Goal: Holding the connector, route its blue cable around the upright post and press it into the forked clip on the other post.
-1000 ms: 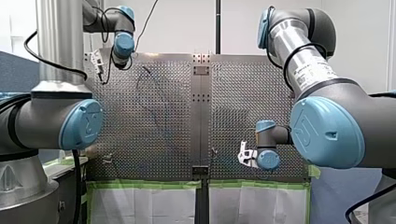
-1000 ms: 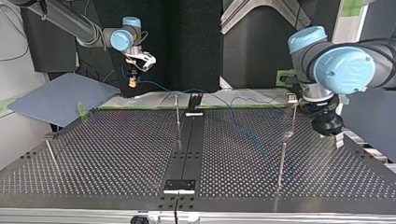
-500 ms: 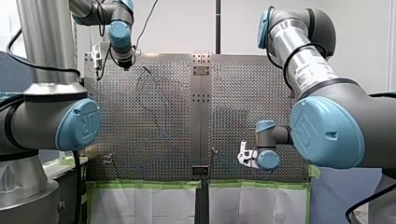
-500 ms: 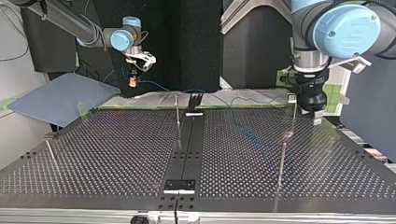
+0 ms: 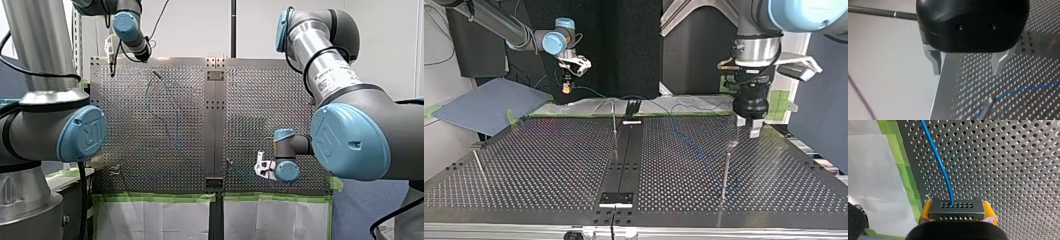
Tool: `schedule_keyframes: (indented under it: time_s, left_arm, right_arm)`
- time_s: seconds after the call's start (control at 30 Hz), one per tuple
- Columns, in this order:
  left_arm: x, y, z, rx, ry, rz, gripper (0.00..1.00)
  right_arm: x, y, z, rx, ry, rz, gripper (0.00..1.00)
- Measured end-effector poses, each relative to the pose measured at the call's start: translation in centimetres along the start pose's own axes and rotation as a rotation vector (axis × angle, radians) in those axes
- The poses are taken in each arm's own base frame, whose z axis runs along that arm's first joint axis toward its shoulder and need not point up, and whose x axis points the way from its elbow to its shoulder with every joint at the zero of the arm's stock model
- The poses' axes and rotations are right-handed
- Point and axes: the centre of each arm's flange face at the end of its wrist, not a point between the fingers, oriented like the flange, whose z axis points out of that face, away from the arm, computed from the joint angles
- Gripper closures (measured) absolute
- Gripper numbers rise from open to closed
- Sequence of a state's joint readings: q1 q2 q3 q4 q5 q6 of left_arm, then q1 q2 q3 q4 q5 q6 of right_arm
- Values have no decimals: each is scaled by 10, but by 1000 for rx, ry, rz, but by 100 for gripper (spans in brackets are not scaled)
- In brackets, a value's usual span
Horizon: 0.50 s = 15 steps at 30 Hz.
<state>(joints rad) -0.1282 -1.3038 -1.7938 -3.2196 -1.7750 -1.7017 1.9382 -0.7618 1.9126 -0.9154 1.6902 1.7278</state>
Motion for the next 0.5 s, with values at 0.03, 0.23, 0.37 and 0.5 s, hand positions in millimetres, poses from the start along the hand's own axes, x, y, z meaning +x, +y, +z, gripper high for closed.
schedule_keyframes:
  time_s: [0.03,0.23,0.37,0.5]
  left_arm:
    - [2,-2,2,11,9,4,2]
    - [17,-12,6,62,74,21,2]
    - [16,-18,5,97,98,25,2]
    - [8,-23,3,131,106,18,2]
  right_arm:
    - [0,0,0,1,0,1,100]
    - [0,-1,0,4,1,3,100]
    - [0,-1,0,6,2,3,100]
    - [0,-1,0,6,2,4,100]
